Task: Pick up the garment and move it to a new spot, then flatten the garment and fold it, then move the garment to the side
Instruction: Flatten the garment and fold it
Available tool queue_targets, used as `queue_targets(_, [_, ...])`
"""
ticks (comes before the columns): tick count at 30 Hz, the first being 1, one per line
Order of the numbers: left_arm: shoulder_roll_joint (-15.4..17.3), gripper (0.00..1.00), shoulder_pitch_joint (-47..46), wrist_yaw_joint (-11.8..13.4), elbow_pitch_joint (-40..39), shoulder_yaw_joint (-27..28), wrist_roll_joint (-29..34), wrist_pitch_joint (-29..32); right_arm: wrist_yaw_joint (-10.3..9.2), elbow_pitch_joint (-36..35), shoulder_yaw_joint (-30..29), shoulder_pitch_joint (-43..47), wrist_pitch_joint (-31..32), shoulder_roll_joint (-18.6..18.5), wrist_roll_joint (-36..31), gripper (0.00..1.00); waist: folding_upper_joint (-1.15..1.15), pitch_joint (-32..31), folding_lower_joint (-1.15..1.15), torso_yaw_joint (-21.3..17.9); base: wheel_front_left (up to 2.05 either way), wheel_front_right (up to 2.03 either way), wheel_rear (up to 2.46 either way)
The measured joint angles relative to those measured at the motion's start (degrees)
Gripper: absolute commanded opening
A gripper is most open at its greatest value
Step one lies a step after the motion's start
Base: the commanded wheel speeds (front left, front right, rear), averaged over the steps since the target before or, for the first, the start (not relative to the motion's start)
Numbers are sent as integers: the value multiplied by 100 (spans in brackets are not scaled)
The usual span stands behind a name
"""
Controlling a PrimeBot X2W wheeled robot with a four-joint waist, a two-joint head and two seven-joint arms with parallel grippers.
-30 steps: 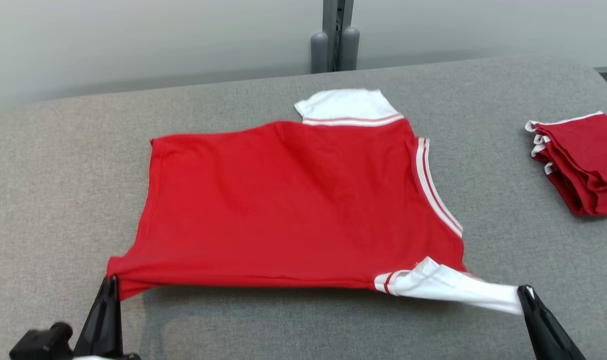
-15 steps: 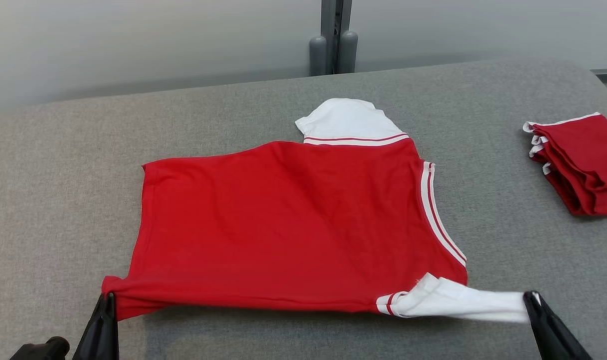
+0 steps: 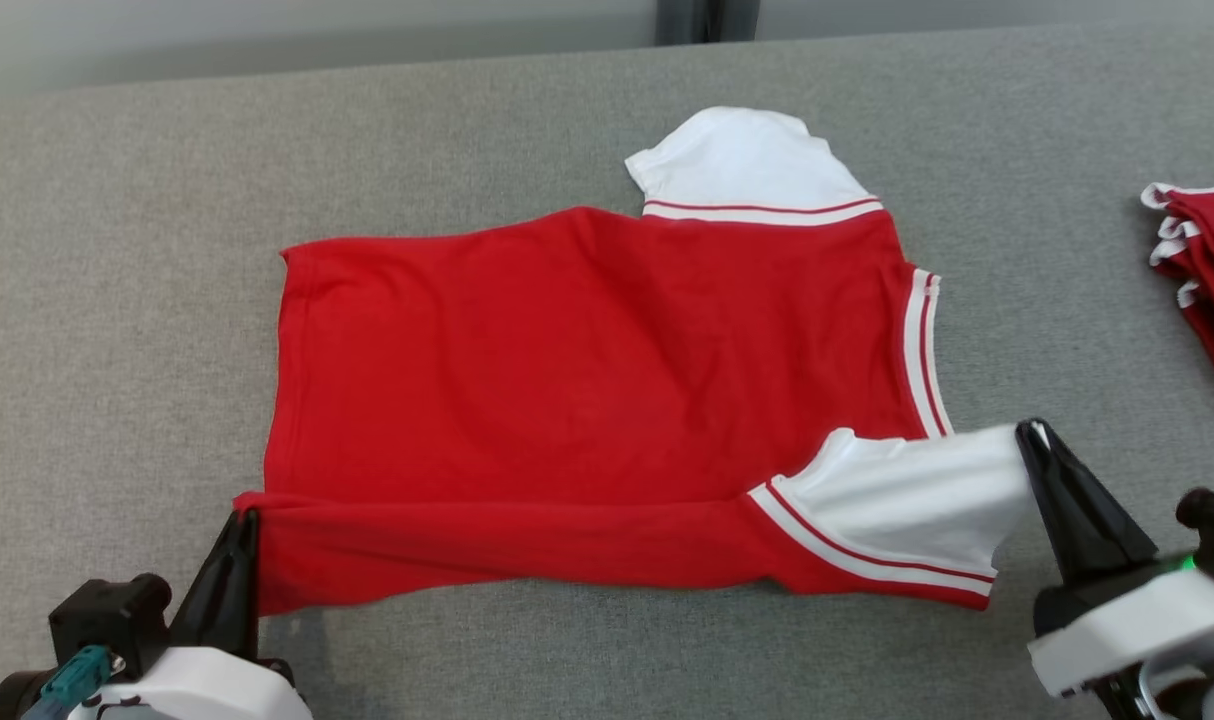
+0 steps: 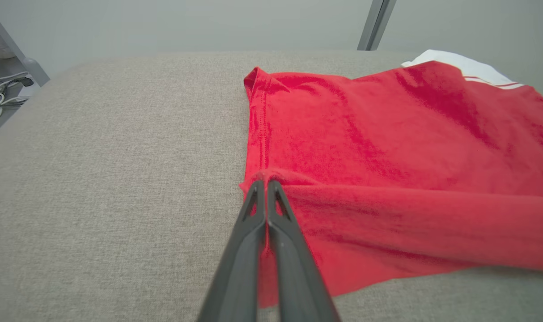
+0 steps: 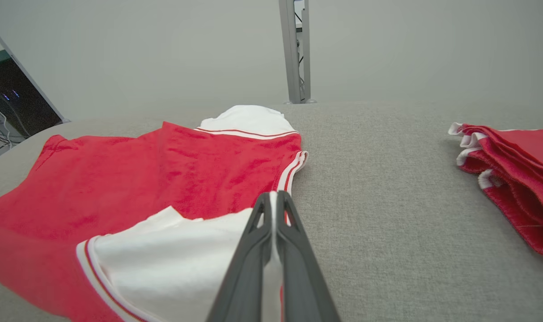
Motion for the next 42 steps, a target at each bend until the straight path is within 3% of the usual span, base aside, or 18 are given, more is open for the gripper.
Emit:
queue_targets(8, [-43, 0, -355, -175, 485, -144, -135, 23, 0, 1120, 749, -1011, -642, -489, 123, 0, 0, 372, 0, 110, 0, 0, 0])
queue_targets(12, [-109, 0, -450, -240, 761, -205, -208, -25, 0, 1678, 935, -1316, -953, -534, 249, 0, 0, 442, 0, 140, 0, 0, 0])
queue_targets(13, [-126, 14, -481, -247, 820, -220, -208, -62, 0, 1813, 955, -1351, -1023, -522, 269, 0, 0, 445, 0, 145, 0, 0, 0])
queue_targets(14, [-145, 63, -522, -286, 870, -236, -221, -114, 0, 1922, 979, -1391, -1107, -509, 271, 28, 0, 441, 0, 148, 0, 0, 0])
queue_targets(15, [-176, 100, -558, -299, 923, -244, -254, -167, 0, 2004, 984, -1421, -1192, -480, 293, 56, 0, 431, 0, 153, 0, 0, 0])
queue_targets(16, [-218, 100, -577, -335, 961, -259, -293, -242, 0, 2068, 989, -1439, -1278, -432, 338, 100, 0, 413, 0, 156, 0, 0, 0])
queue_targets(22, [-501, 100, -651, -399, 1065, -188, -475, -906, 0, 2132, 813, -1408, -1606, -236, 188, 100, 0, 217, 0, 147, 0, 0, 0])
queue_targets(30, [-771, 100, -955, -438, 1388, -109, -390, -2035, 0, 1438, 85, -933, -1699, 180, -601, 100, 0, -214, 0, 102, 0, 0, 0])
queue_targets(42, [-726, 100, -920, -392, 1768, 57, 57, -2297, 0, 1156, -266, -210, -1705, 604, -1032, 100, 0, -597, 0, 20, 0, 0, 0])
